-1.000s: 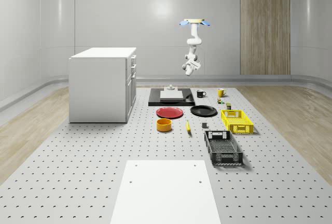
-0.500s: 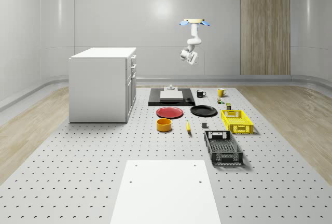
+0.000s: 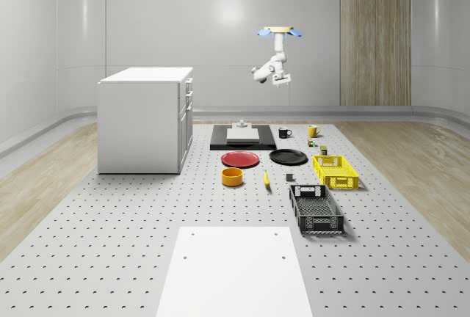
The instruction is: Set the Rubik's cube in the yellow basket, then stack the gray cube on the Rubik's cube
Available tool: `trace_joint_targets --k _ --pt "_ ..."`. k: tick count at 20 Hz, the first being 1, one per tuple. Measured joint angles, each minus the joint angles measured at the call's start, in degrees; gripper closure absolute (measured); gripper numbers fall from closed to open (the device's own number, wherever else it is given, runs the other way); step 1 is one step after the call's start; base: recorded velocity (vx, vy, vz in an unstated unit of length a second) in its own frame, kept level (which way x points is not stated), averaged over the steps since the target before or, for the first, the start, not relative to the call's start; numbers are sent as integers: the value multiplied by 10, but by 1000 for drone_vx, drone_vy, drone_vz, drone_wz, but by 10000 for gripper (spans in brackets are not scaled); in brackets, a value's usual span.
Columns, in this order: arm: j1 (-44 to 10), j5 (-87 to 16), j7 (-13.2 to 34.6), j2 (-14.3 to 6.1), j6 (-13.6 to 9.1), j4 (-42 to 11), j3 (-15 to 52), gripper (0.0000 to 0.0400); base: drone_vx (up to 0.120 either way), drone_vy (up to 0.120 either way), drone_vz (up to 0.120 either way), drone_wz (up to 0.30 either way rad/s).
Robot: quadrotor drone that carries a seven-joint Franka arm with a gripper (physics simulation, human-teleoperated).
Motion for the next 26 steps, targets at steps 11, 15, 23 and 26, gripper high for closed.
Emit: trace_joint_targets --k 11,15,23,26 --pt "-78 -20 53 -46 -13 -7 40 0 120 120 0 0" --pt "-88 -16 61 -60 -5 -7 46 0 120 120 0 0" --pt "-101 -4 72 -85 14 -5 56 0 120 120 0 0" --pt "-104 0 76 -94 22 -4 60 0 120 120 0 0"
